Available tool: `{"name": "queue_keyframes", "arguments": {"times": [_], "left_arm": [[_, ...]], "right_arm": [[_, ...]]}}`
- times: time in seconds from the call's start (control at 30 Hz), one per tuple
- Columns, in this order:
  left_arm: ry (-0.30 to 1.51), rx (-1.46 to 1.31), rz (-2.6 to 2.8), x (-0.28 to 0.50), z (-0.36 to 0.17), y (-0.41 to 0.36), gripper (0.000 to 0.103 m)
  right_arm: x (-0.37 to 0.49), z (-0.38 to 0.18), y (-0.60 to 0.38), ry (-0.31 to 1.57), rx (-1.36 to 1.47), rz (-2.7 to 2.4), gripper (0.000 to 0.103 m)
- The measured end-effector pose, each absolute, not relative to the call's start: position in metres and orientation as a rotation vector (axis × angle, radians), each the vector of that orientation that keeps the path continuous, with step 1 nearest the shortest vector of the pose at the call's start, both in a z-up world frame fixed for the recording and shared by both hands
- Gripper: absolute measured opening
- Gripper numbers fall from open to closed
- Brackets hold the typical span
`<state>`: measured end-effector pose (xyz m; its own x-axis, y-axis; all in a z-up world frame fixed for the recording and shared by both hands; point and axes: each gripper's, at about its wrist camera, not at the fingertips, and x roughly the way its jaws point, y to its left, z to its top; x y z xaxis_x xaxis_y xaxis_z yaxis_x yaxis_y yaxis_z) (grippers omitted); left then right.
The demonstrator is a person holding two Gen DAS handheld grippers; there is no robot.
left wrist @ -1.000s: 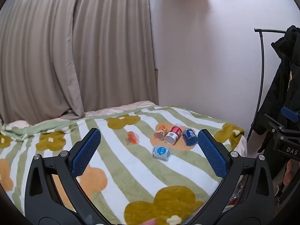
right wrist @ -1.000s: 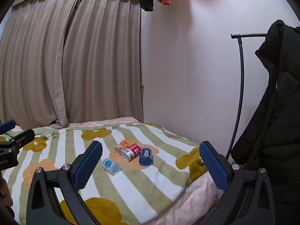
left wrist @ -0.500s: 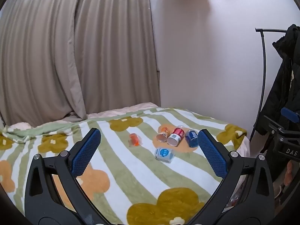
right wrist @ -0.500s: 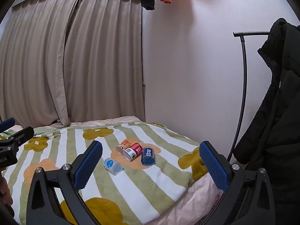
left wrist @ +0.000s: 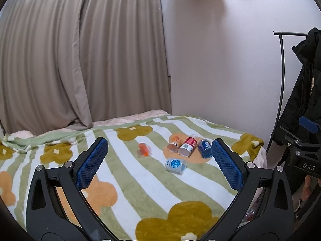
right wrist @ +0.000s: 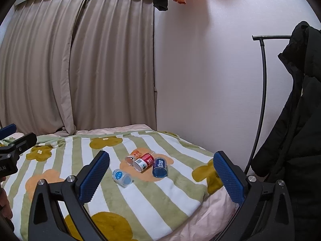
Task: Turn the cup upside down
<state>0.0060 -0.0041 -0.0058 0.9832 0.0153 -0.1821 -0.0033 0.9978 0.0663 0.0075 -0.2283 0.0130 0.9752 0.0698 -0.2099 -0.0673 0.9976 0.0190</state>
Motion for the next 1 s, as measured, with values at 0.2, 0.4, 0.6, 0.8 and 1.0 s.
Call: {"name": "queue_keyframes", "arguments": {"times": [0.2,0.4,0.6,0.8,1.0], "left_arm": [[0.185,0.064,0.007,0.006,-0.006,-0.004,0.103],[0.185,0.065,0.008,0.005,-0.007,-0.005,0.103],[0.185,0.062,0.006,0.006,-0.005,-0.003,0.103],[0.179,0.066,0.004,0.004,0.001,-0.003,0.103],[0.165,0.080,0.018,0.002,0.005,-0.004,0.103]], "right_arm": [[0.008,0.014,-0.228,0.213,0.011,0.070,0.103],[0.007,0.014,-0.227,0.211,0.011,0.071,0.103],[0.007,0.017,-0.226,0.206,0.010,0.073,0.103],[0.006,0.018,-0.225,0.207,0.010,0.071,0.103],[0.006,0.018,-0.225,0.205,0.009,0.073,0.103]]}}
